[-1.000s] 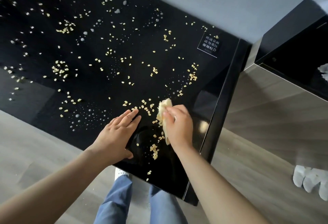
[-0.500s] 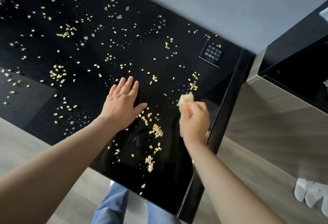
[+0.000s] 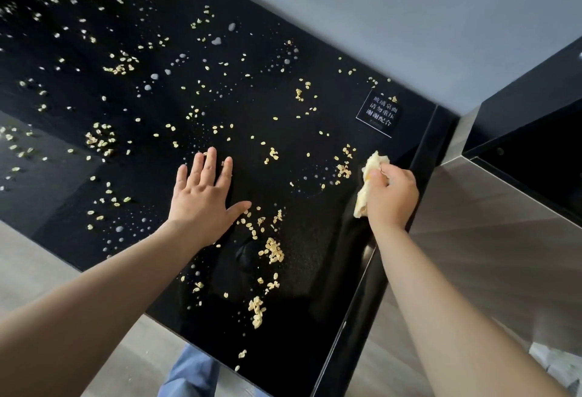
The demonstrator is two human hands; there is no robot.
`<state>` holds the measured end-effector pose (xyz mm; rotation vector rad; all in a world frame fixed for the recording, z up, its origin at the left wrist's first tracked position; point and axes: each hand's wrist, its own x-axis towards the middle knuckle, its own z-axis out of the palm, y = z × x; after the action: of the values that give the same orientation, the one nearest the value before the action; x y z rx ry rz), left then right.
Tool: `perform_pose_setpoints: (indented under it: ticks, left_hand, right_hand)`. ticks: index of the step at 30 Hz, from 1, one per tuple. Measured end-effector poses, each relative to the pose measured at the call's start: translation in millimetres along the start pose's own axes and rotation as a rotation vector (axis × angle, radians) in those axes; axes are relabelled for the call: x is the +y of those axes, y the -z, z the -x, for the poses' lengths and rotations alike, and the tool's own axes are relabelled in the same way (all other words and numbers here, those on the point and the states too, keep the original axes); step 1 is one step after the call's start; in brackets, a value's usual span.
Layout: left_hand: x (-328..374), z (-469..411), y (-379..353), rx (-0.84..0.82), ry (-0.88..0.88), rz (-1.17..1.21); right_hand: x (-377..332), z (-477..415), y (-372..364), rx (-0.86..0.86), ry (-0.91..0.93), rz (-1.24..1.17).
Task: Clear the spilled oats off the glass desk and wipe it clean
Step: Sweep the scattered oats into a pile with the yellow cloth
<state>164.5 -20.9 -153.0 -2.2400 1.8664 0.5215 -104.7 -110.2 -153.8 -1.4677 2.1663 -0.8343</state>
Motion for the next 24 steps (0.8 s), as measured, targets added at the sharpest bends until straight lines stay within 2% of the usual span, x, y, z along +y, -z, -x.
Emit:
perform_pose_setpoints:
  ticks: [3, 7, 10, 13, 17, 21, 24]
  left_hand:
    - [0, -1, -1, -0.001, 0.002, -0.005]
    - [-1, -1, -1, 0.001, 0.005, 0.005]
    - [0, 0, 0, -0.001, 0.009, -0.002]
    - [0, -1, 2, -0.015, 0.011, -0.007]
    - [0, 0, 2, 0.003, 0.010, 0.020]
    - [-1, -2, 2, 0.035, -0.003, -0.003]
    - [-6, -5, 2, 0.066, -0.036, -0.008]
  right_hand:
    - [-8, 14, -21, -0.040, 0.080, 0.031]
    - [-26, 72, -40, -0.251, 0.287, -0.052]
    - [-28, 93, -36, -0.363, 0.303, -0.132]
    - [-25, 64, -17, -0.203, 0.227, -0.198]
    - [-17, -17, -1, -0.006, 0.131, -0.063]
    - [-11, -56, -22, -0.010, -0.033, 0.019]
    - [-26, -30, -45, -0.024, 0.061, 0.032]
